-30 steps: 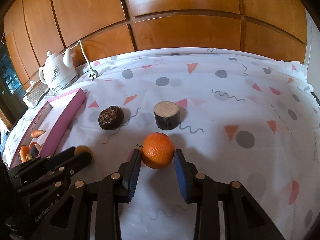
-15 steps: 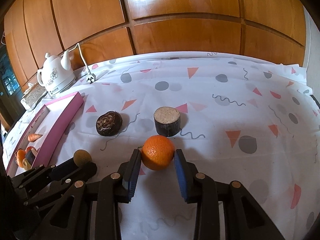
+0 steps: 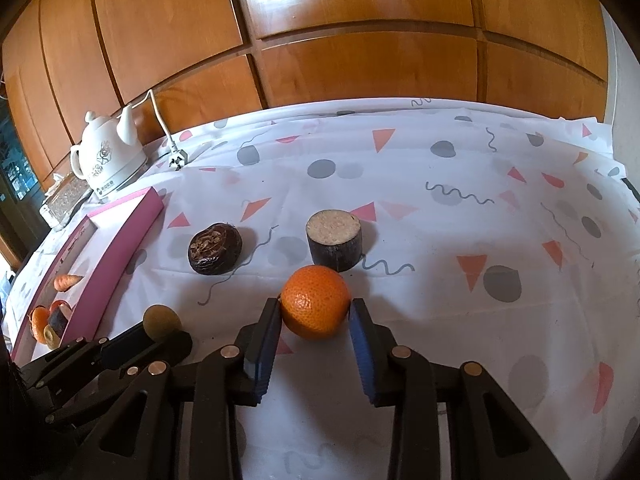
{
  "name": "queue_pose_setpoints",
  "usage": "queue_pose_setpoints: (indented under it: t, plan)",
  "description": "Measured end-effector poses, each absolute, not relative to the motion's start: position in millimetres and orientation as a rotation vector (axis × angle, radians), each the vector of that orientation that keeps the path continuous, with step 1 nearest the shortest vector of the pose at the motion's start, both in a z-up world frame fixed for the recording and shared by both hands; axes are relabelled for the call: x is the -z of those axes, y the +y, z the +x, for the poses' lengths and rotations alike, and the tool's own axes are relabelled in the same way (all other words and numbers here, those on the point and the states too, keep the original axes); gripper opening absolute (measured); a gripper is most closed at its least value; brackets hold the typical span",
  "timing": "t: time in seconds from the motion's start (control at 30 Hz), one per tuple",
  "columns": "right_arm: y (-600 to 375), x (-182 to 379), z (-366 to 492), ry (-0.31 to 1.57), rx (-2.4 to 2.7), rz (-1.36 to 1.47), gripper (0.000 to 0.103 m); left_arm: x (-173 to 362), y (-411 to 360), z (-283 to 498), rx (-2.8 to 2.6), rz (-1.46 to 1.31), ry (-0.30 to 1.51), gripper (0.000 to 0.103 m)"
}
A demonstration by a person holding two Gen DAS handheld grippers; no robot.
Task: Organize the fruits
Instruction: 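Carry both held fruits over the tray and open both tools to release them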
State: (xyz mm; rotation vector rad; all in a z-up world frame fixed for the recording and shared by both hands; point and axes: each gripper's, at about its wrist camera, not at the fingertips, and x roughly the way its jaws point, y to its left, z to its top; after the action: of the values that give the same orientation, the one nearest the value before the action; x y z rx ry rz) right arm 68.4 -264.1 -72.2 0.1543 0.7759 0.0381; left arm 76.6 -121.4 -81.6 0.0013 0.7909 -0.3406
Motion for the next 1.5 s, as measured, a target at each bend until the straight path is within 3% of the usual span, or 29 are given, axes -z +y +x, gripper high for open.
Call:
queue_pose_setpoints:
  t: [0.53, 0.77, 1.07, 1.5]
  plan:
    - [-253.0, 70.8, 66.2, 0.782, -0.011, 0.079, 0.034, 73.5, -117.7, 71.4, 0.343, -0.005, 0.81, 0.023]
    - [-250.0, 58.0, 52.7, 0.779, -0.029, 0.095, 0.034, 35.4, -106.7, 53.3, 0.352, -0.03, 0.739, 0.023]
    - [-218.7, 31.8, 51.5, 0.765, -0.153, 0.114, 0.034, 1.8, -63.3, 52.3, 0.262, -0.068, 0.686, 0.023]
    - [-162.0, 25.1, 51.4, 0.797, -0.322, 0.065, 0.034, -1.2, -4.1, 57.6, 0.153, -0.12, 0.675, 0.023]
